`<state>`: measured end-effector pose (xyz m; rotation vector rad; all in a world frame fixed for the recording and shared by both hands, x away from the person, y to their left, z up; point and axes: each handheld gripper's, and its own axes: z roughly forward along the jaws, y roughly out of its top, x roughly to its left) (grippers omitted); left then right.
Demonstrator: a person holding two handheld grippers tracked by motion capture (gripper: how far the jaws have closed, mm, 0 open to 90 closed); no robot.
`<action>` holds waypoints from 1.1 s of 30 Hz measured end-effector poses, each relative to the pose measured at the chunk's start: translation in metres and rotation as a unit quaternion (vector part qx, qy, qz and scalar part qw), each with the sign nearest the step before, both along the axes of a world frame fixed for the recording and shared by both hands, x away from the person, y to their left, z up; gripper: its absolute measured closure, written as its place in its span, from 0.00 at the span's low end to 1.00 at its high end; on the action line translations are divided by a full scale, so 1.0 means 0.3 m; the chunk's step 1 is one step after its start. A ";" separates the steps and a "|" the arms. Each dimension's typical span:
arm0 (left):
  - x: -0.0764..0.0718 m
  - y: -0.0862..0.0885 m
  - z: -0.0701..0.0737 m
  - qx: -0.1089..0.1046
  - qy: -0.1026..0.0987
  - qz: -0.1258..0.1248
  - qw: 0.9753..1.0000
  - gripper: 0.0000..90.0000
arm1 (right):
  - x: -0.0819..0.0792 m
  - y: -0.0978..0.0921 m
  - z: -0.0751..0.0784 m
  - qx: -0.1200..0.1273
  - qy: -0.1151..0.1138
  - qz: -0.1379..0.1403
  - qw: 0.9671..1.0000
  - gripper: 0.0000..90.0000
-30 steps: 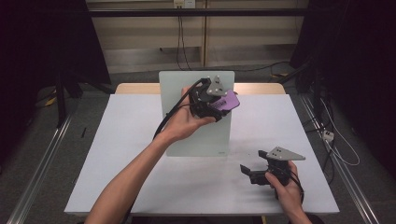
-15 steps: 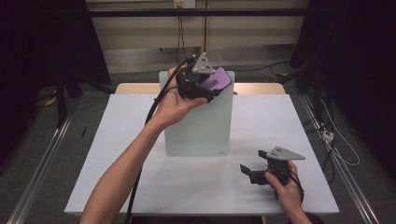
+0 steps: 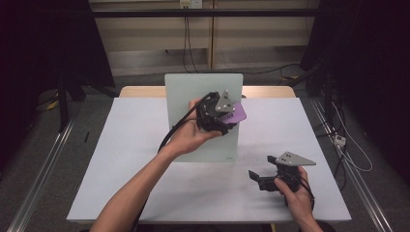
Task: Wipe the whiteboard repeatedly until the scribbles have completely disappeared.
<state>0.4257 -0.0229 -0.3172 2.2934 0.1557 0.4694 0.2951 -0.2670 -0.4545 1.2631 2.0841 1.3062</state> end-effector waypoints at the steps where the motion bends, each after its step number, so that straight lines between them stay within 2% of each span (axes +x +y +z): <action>1: -0.004 0.003 -0.014 -0.001 0.005 -0.001 1.000 0.45 | 0.000 0.001 0.000 0.002 0.001 0.000 1.000 0.06; 5: -0.022 0.021 -0.050 0.002 0.022 -0.008 1.000 0.45 | 0.001 0.003 0.000 0.001 0.001 -0.001 1.000 0.06; 6: -0.029 0.026 -0.059 -0.006 0.022 -0.006 1.000 0.45 | 0.001 0.003 0.000 0.001 0.001 -0.001 1.000 0.06; 8: -0.042 0.037 -0.068 -0.008 0.030 -0.009 0.999 0.45 | 0.002 0.003 0.000 0.001 0.001 -0.002 1.000 0.06; 10: -0.052 0.049 -0.070 -0.008 0.034 -0.010 0.999 0.45 | 0.003 0.002 0.000 0.002 0.001 -0.004 1.000 0.06; 17: -0.060 0.104 -0.065 -0.030 0.052 -0.009 0.998 0.45 | 0.014 0.009 -0.002 0.003 0.002 -0.008 1.000 0.06; 20: -0.052 0.138 -0.063 -0.039 0.060 0.008 0.997 0.45 | 0.014 0.016 -0.002 0.002 0.005 -0.005 1.000 0.06; 24: -0.042 0.185 -0.062 -0.060 0.077 0.029 0.995 0.45 | 0.016 0.014 -0.003 0.002 0.005 -0.007 1.000 0.06; 32: -0.043 0.262 -0.053 -0.084 0.096 0.045 0.991 0.45 | 0.012 0.012 -0.003 0.001 0.004 -0.003 1.000 0.06; 33: -0.046 0.269 -0.055 -0.094 0.099 0.048 0.989 0.45 | 0.010 0.012 -0.003 0.002 0.005 -0.004 1.000 0.06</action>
